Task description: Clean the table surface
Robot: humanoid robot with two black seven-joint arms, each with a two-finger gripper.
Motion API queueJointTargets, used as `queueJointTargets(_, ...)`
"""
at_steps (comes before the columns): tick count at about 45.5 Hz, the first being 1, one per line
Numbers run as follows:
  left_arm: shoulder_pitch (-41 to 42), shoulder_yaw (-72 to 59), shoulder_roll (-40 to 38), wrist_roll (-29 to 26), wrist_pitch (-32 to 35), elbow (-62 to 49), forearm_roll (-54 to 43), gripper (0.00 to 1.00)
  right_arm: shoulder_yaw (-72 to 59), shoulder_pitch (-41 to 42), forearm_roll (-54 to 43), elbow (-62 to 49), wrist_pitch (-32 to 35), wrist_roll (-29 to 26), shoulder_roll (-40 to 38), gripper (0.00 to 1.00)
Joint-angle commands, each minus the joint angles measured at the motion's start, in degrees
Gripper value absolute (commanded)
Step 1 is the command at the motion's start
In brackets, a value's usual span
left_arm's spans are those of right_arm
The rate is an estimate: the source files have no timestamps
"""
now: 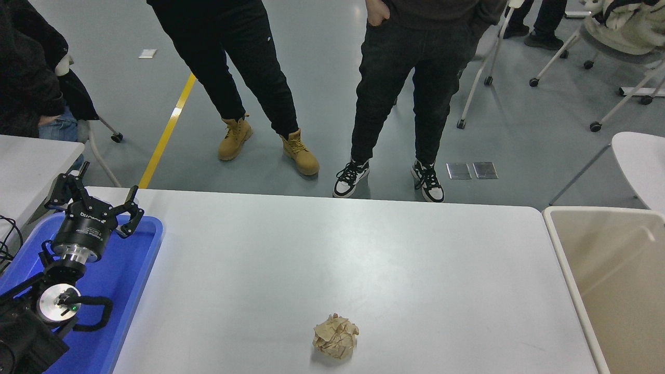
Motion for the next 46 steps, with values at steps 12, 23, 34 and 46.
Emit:
queueJointTargets(12,-0.01,0.00,0.00,0.00,0.00,0.00,0.00,1.00,2.60,6.01,15.76,6.33,0.42,0.14,-2.04,0.99)
queueJointTargets(23,0.07,0.00,0.00,0.00,0.00,0.00,0.00,1.00,10.94,6.19,16.11,8.80,-0.02,0.14,-2.39,0.99)
queueJointTargets(34,-0.01,0.00,0.00,0.00,0.00,0.00,0.00,1.00,17.89,6.63,16.11,13.63,-0.54,1.45,-1.78,0.99)
queueJointTargets(46,-0.01,0.00,0.00,0.00,0.00,0.00,0.00,1.00,17.89,7.86,16.11,15.83,-1.16,5.76,1.03,0.99)
